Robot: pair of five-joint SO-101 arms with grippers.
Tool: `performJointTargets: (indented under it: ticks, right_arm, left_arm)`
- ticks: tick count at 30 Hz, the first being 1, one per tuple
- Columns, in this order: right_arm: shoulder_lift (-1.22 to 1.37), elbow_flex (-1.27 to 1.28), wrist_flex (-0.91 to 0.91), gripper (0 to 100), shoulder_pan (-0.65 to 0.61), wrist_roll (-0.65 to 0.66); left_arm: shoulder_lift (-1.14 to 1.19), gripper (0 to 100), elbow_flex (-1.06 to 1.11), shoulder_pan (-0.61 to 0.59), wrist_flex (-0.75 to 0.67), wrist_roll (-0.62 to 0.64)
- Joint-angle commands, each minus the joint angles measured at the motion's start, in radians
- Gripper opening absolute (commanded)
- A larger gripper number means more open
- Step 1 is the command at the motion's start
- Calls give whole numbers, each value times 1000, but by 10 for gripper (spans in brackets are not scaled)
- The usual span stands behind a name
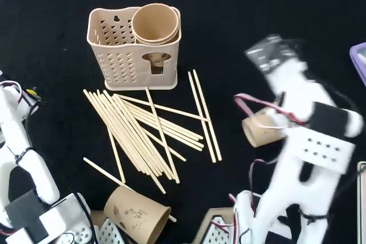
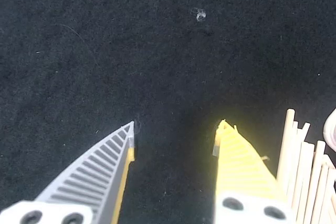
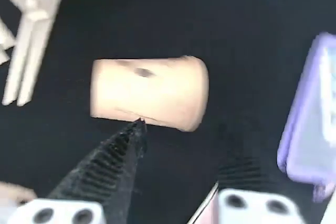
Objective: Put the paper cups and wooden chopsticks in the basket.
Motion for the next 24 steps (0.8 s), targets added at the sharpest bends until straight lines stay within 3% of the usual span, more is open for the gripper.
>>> performJointTargets:
  ticks: [1, 4, 8, 16, 24]
  right_arm:
    - [41, 7, -92, 315, 100, -49]
    - [183, -28, -87, 317, 132, -104]
    - [427, -222, 46, 317, 120, -149]
    - [880, -727, 279, 315, 92, -103]
    - [1066, -754, 278, 314, 51, -18]
  left_arm:
    - [-37, 241, -8, -1, -14, 6]
    - [-37, 241, -8, -1, -14, 6]
    - [-37, 241, -8, 1, -14, 6]
    - [-37, 241, -8, -2, -14, 6]
    - [-37, 241, -8, 1, -15, 6]
